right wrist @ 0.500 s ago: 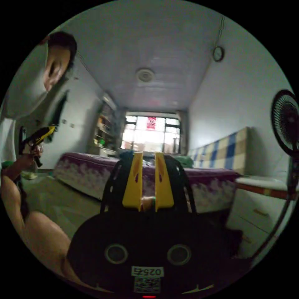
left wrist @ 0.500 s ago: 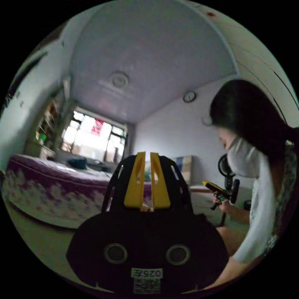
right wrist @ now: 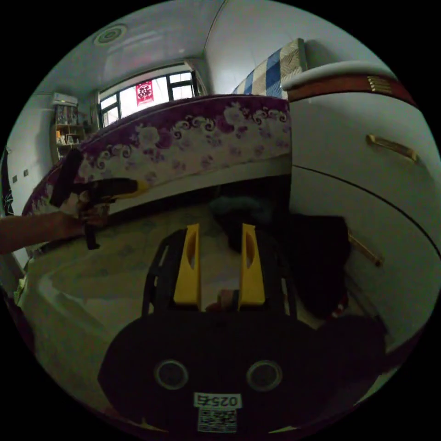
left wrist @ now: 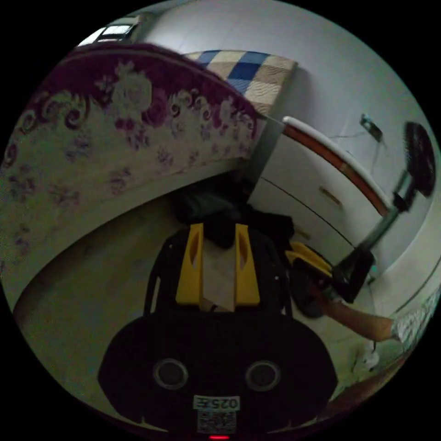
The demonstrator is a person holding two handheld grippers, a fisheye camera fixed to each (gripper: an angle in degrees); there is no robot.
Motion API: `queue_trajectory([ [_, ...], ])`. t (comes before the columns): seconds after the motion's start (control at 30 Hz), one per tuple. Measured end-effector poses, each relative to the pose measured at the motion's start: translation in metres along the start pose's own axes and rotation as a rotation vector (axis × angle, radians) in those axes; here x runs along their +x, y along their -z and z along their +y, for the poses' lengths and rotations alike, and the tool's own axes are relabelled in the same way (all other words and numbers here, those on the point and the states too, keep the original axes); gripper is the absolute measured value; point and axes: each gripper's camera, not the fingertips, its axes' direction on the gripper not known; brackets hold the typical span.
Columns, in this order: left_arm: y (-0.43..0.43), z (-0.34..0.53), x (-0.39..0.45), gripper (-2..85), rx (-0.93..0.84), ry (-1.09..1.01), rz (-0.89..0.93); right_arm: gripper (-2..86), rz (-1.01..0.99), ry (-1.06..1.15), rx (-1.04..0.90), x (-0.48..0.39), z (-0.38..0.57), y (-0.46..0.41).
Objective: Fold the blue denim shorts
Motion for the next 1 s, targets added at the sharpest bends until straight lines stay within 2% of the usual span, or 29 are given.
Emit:
queue_trajectory([
  [0.13,-0.142,-0.049,-0.022,8.3,-0.031,0.095,-0.117,11.7,0.001,0.043,-0.090,0.048,-0.067,-0.085],
  [0.23,-0.216,-0.074,-0.029,8.5,-0.092,0.111,-0.161,10.3,0.050,0.086,-0.169,0.076,-0.112,-0.140],
  [0.37,-0.280,-0.095,-0.043,7.4,-0.193,0.101,-0.261,7.9,-0.031,0.048,-0.294,0.103,-0.158,-0.185],
  [0.43,-0.311,-0.096,-0.059,6.4,-0.299,0.140,-0.271,6.5,-0.005,0.023,-0.370,0.112,-0.172,-0.207],
  [0.57,-0.323,-0.091,-0.075,2.9,-0.343,0.125,-0.277,1.3,-0.042,-0.004,-0.360,0.119,-0.181,-0.201],
  [0.63,-0.318,-0.080,-0.082,0.5,-0.397,0.079,-0.327,-0.5,-0.178,0.070,-0.450,0.113,-0.183,-0.194],
  [0.7,-0.310,-0.065,-0.081,-0.2,-0.446,-0.028,-0.342,-0.8,-0.188,0.147,-0.458,0.105,-0.180,-0.179],
  [0.77,-0.283,-0.047,-0.090,-0.5,-0.462,-0.041,-0.260,-0.9,-0.250,0.128,-0.423,0.107,-0.175,-0.153],
  [0.87,-0.182,-0.012,-0.126,-0.8,-0.300,0.144,-0.019,-0.9,-0.494,-0.072,-0.246,0.131,-0.164,-0.089],
  [0.9,-0.132,0.000,-0.135,-0.8,-0.199,0.200,0.090,-0.9,-0.636,-0.171,-0.170,0.138,-0.163,-0.066],
  [0.93,-0.087,0.010,-0.133,-0.8,-0.142,0.202,0.149,-0.9,-0.782,-0.271,-0.096,0.139,-0.165,-0.044],
  [1.0,-0.013,0.025,-0.120,-0.9,-0.030,0.151,0.187,-0.9,-0.949,-0.325,0.021,0.130,-0.174,-0.008],
])
